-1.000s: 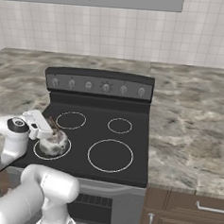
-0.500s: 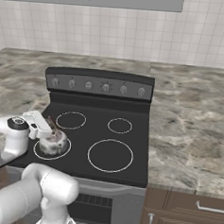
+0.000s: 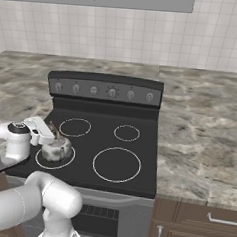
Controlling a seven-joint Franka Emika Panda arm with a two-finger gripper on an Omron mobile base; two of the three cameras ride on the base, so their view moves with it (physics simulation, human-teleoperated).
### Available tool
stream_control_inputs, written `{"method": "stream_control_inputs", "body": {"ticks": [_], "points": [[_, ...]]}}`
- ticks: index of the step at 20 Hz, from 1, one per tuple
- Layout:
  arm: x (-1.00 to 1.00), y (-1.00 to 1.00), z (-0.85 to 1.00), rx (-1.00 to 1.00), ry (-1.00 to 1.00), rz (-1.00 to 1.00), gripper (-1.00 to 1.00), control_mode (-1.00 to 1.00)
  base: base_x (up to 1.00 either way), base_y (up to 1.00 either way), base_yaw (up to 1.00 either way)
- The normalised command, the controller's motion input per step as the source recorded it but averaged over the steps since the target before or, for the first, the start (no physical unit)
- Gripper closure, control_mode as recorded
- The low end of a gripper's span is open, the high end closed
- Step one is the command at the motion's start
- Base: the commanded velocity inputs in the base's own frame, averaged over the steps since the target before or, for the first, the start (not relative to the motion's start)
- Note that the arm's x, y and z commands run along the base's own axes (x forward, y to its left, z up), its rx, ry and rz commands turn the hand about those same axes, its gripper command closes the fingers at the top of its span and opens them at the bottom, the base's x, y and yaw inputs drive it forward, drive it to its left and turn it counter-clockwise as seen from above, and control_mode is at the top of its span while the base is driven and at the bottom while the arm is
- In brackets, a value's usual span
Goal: Pick the kettle from the cabinet and place it on a stove burner. Then pick the pot from the counter and place it on another stove burner. Finally, turn both burners on.
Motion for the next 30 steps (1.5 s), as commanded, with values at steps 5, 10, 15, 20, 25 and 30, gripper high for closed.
{"method": "stream_control_inputs", "body": {"ticks": [5,10,15,20,25,30], "points": [[0.08,0.0,-0.15,0.0,0.0,0.0,1.0,-1.0,0.0,0.0,0.0],[0.0,0.0,-0.14,0.0,0.0,0.0,1.0,-1.0,0.0,0.0,0.0],[0.0,0.0,-0.11,0.0,0.0,0.0,1.0,-1.0,0.0,0.0,0.0],[0.0,0.0,-0.05,0.0,-0.01,0.0,-1.0,-1.0,0.0,0.0,0.0],[-0.02,0.0,0.0,0.0,-0.02,0.0,-1.0,-1.0,0.0,0.0,0.0],[-0.04,0.0,0.0,0.0,-0.02,0.0,-1.0,-1.0,0.0,0.0,0.0]]}}
